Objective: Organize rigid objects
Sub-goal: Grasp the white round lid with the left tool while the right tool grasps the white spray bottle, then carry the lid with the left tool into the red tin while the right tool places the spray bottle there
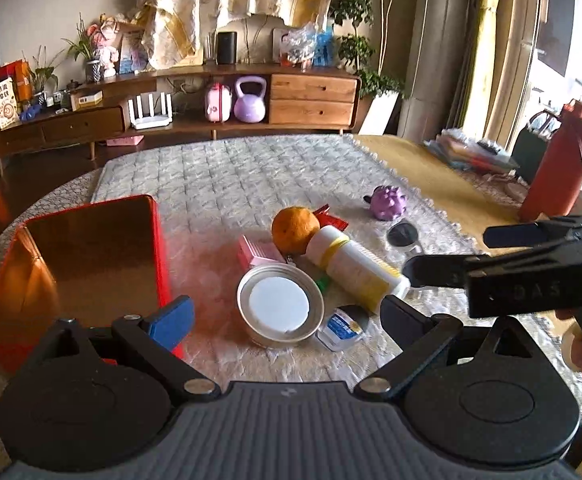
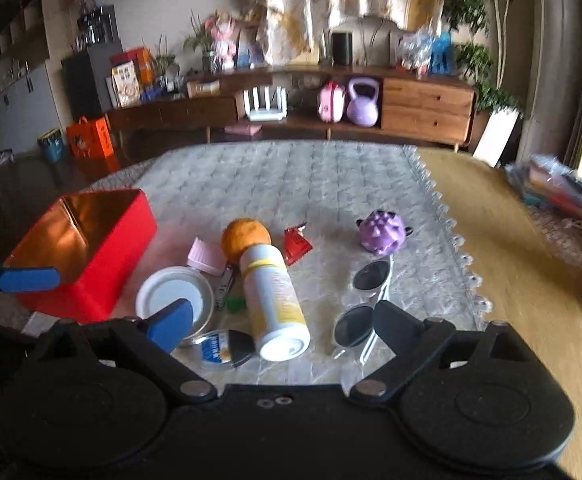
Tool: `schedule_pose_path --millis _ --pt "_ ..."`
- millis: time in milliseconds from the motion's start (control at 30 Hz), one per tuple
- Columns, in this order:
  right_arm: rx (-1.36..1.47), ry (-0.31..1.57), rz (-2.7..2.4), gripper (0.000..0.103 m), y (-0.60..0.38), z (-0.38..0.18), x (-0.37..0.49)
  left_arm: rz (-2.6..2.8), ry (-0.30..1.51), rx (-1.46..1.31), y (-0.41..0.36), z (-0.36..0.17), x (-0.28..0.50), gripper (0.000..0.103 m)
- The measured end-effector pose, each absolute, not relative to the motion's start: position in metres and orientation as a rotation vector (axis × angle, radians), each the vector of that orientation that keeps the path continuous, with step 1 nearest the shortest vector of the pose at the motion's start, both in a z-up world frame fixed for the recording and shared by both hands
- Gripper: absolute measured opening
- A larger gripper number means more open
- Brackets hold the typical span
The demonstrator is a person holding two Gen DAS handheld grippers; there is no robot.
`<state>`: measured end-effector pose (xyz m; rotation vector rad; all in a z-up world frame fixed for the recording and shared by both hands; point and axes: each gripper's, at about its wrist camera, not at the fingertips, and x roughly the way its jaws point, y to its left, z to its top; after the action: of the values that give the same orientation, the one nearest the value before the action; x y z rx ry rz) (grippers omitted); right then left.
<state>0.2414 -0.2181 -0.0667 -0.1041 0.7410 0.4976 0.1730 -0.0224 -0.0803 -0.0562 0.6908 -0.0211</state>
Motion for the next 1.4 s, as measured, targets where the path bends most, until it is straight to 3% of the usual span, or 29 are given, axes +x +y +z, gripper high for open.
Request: schedule_pose_path --millis 267,700,867,967,1167,1233,1400 --pt "-0.063 0.886 0.519 0.082 -0.21 -0.096 0.291 -0.008 0.705 0.015 -0.033 -0.109 0.204 0.1" --pt "-0.145 0.933 0.547 0.072 -0.184 -0.12 0.311 0.034 0.721 0.077 -0.037 -0.144 0.233 0.1" --pt "-0.157 0.947 0.549 0.056 -0.179 -0.129 0.317 0.056 0.716 0.08 -0.037 -0.149 0.238 0.099" --pt "-0.19 0.929 0.551 0.054 -0.175 -0.131 0.314 0.062 0.702 0.099 -0.039 -0.149 0.239 0.099" --pt "-0.234 0.908 0.545 0.047 -0.168 -0.13 0.309 0.049 0.698 0.123 -0.042 -0.15 0.238 0.088" --pt "-0.252 0.901 0.54 0.047 -0.165 -0.129 0.308 0.046 0.702 0.137 -0.044 -0.15 0.238 0.078" --pt "-0.259 0.875 0.506 0.044 -0.163 -0.125 0.302 0.046 0.718 0.153 -0.045 -0.149 0.241 0.078"
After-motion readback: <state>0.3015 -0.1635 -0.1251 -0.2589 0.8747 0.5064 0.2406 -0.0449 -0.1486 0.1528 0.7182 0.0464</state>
